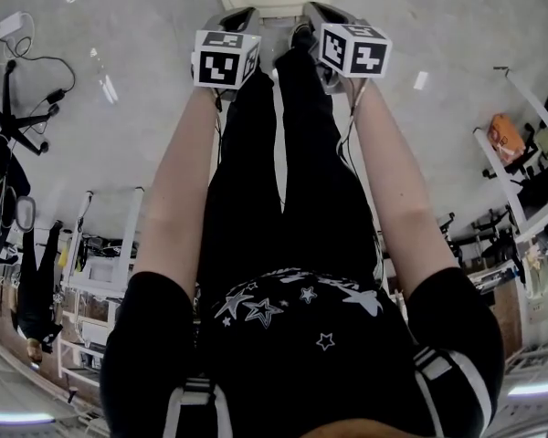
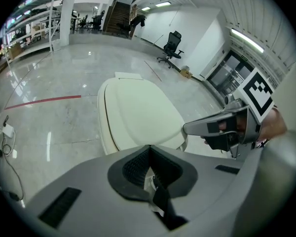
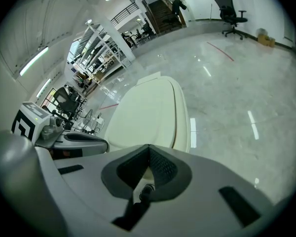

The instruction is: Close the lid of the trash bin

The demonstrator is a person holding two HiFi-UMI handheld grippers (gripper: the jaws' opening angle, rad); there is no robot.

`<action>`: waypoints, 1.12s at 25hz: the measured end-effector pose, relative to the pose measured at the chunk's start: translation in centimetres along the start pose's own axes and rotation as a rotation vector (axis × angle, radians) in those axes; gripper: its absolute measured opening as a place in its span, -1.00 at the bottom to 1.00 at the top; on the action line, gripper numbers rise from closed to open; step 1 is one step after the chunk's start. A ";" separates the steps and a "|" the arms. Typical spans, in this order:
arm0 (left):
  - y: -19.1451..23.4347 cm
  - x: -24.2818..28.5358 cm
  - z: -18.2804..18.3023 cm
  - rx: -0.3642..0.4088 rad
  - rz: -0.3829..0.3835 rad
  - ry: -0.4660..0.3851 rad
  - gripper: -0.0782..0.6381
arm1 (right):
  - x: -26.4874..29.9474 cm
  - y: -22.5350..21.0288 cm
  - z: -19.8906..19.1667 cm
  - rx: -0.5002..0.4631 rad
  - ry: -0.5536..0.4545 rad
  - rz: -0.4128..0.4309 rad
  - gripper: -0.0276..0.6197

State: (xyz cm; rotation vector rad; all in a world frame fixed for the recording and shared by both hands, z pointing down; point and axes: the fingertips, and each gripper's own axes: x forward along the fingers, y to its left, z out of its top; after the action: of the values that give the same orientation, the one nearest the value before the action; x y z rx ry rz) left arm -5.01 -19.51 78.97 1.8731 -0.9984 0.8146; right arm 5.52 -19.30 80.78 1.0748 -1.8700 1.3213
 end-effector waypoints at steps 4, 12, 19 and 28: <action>0.2 0.7 -0.2 -0.011 0.014 0.020 -0.75 | 0.6 -0.4 -0.1 -0.012 0.023 0.007 -0.90; 0.4 1.5 -0.4 -0.023 0.021 0.062 -0.75 | 0.9 -0.8 -0.3 -0.009 0.051 0.019 -0.90; 0.6 1.4 -0.6 -0.028 0.016 0.082 -0.75 | 1.1 -0.5 -0.4 -0.011 0.061 0.023 -0.90; 0.8 -0.8 0.1 -0.014 0.014 0.093 -0.75 | -1.5 0.5 2.6 -0.041 0.020 -0.052 -0.90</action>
State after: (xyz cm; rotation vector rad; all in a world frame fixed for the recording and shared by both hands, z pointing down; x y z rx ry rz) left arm -6.03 -19.65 78.57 1.8014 -0.9572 0.8926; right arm 5.73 -21.23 78.48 1.0781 -1.8341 1.2545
